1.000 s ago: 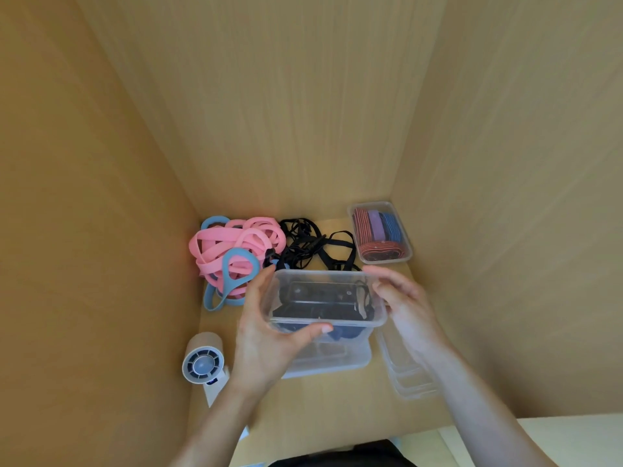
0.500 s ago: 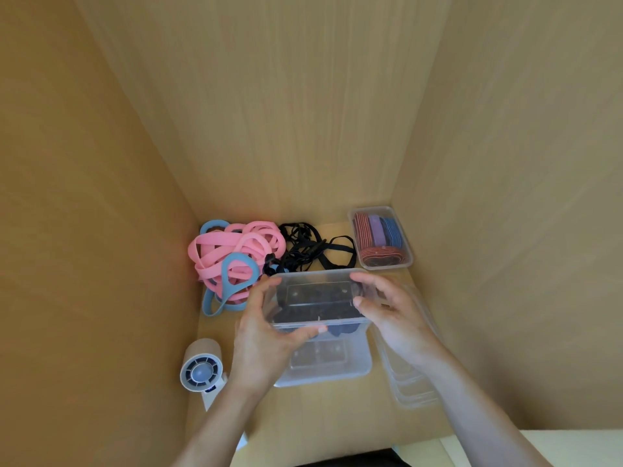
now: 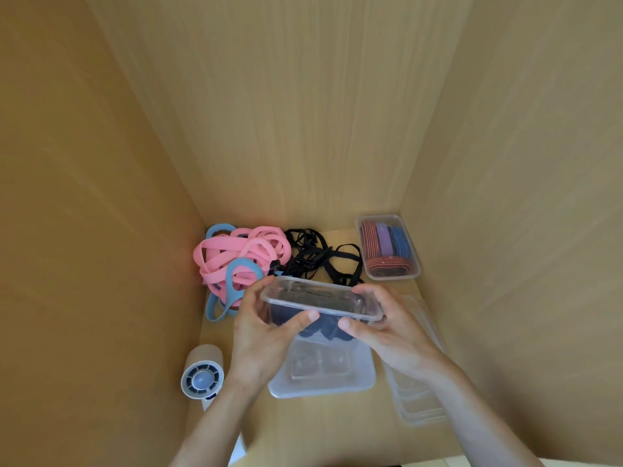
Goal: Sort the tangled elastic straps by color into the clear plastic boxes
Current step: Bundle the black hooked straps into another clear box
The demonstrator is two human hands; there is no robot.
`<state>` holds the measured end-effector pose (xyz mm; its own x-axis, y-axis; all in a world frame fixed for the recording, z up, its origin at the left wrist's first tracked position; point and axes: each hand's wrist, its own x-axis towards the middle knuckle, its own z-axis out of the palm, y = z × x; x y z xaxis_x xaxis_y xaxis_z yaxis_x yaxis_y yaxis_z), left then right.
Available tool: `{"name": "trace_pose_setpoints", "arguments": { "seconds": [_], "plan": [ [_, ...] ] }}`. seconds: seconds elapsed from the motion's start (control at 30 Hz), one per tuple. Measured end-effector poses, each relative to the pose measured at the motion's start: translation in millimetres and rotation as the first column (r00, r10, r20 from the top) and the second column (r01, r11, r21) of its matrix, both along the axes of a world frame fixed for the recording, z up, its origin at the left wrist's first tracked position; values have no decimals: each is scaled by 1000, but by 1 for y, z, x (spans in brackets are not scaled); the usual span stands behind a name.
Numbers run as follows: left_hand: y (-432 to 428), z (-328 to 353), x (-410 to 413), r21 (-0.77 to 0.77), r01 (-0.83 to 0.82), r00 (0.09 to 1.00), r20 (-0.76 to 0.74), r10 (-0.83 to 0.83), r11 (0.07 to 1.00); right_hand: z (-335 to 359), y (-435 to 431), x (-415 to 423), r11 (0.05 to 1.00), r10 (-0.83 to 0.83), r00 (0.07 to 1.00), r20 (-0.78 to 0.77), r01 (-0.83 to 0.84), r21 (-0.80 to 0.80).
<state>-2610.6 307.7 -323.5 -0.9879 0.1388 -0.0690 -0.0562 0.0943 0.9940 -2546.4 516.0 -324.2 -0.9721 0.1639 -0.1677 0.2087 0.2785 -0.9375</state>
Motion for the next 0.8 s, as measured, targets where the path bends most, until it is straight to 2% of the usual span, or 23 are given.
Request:
{"name": "trace_pose_setpoints", "arguments": {
  "seconds": [0.13, 0.37, 0.57, 0.73, 0.8],
  "plan": [
    [1, 3, -5, -10, 41, 999, 34, -41, 999, -3, 2, 0, 998, -38, 999, -37, 40, 42],
    [8, 5, -6, 65, 74, 995, 67, -79, 995, -6, 2, 1, 994, -101, 992, -78, 97, -57],
    [18, 8, -6, 64, 87, 994, 57, -90, 994, -7, 15, 4, 999, -30, 990, -135, 27, -27],
    [27, 12, -10, -26, 70, 997, 44, -69, 997, -4, 20, 2, 994, -102, 943, -317, 105, -8],
    [30, 13, -11, -4, 82, 996, 46, -82, 997, -5, 22, -1, 986, -138, 910, -391, 162, 30]
  ]
}}
